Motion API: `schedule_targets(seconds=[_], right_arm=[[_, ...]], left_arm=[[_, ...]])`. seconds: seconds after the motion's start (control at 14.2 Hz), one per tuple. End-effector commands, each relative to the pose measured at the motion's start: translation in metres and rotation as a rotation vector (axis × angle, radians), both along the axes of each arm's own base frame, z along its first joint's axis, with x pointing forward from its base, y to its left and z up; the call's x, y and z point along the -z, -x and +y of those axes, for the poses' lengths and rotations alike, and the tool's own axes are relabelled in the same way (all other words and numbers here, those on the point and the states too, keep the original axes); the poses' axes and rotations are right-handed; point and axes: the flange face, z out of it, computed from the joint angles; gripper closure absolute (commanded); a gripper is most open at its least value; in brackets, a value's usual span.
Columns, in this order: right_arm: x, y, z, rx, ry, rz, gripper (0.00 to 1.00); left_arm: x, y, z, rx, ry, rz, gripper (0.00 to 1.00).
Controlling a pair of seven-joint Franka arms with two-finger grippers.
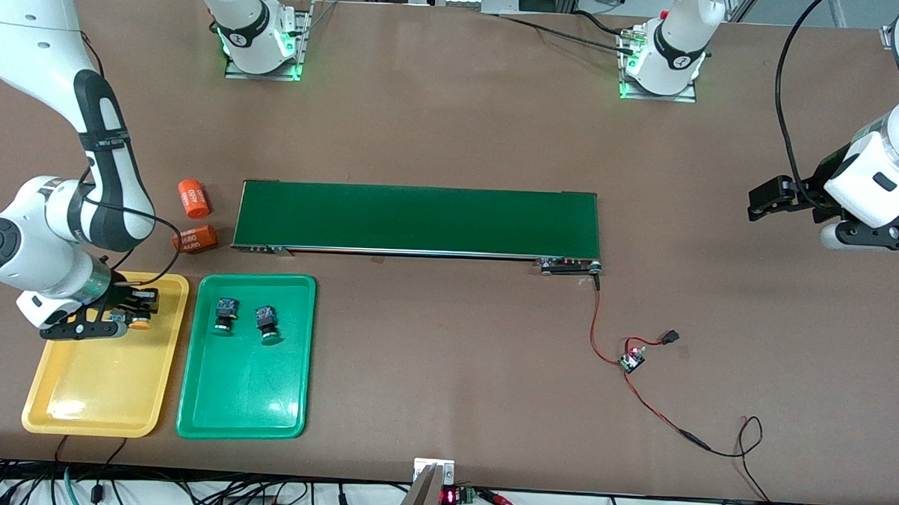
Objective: Sort buttons by color to trays
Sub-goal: 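Place the second yellow button in the yellow tray with the right gripper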
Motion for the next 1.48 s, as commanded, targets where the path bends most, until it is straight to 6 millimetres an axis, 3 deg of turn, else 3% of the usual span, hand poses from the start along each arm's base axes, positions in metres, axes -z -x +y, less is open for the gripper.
schedule_targets(seconds=[0.0,0.07,0.14,0.35,0.49,0.7,0.84,1.05,1.19,1.34,1.41], right_arm=[[0.004,-0.008,-0.017,-0.022,0.008,-0.044,0.77],[0.004,-0.008,-0.019,-0.024,0.012,-0.045,0.45],[0.002,-0.008,-0.016,-0.022,0.009,-0.047,0.0],[-0.024,-0.007,-0.006,-0.022,0.002,-0.051,0.0],[-0.065,0.0,0.011,0.0,-0.023,-0.012,0.0],[-0.168,0.029,0.05,0.076,-0.053,0.056,0.0],[-0.242,0.063,0.06,0.09,-0.062,0.075,0.0],[-0.314,0.124,0.064,0.086,-0.064,0.106,0.0],[-0.332,0.146,0.064,0.084,-0.063,0.103,0.0],[-0.332,0.153,0.066,0.084,-0.063,0.124,0.0],[-0.328,0.154,0.081,0.074,-0.056,0.151,0.0]], left_arm=[[-0.004,-0.001,0.0,0.022,-0.009,-0.003,0.0],[-0.005,0.0,0.001,0.02,-0.007,-0.002,0.0],[-0.006,0.001,0.001,0.02,-0.008,0.004,0.0],[-0.005,0.001,0.0,0.022,-0.01,0.006,0.0],[-0.005,0.001,0.0,0.021,-0.01,0.006,0.0],[-0.005,0.001,-0.001,0.023,-0.008,0.006,0.0],[-0.006,0.001,-0.004,0.025,-0.009,0.003,0.0],[-0.006,0.001,-0.002,0.02,-0.008,0.004,0.0],[-0.006,0.001,-0.002,0.02,-0.008,0.004,0.0],[-0.006,0.001,-0.002,0.02,-0.008,0.004,0.0],[-0.006,0.001,-0.002,0.02,-0.008,0.004,0.0]])
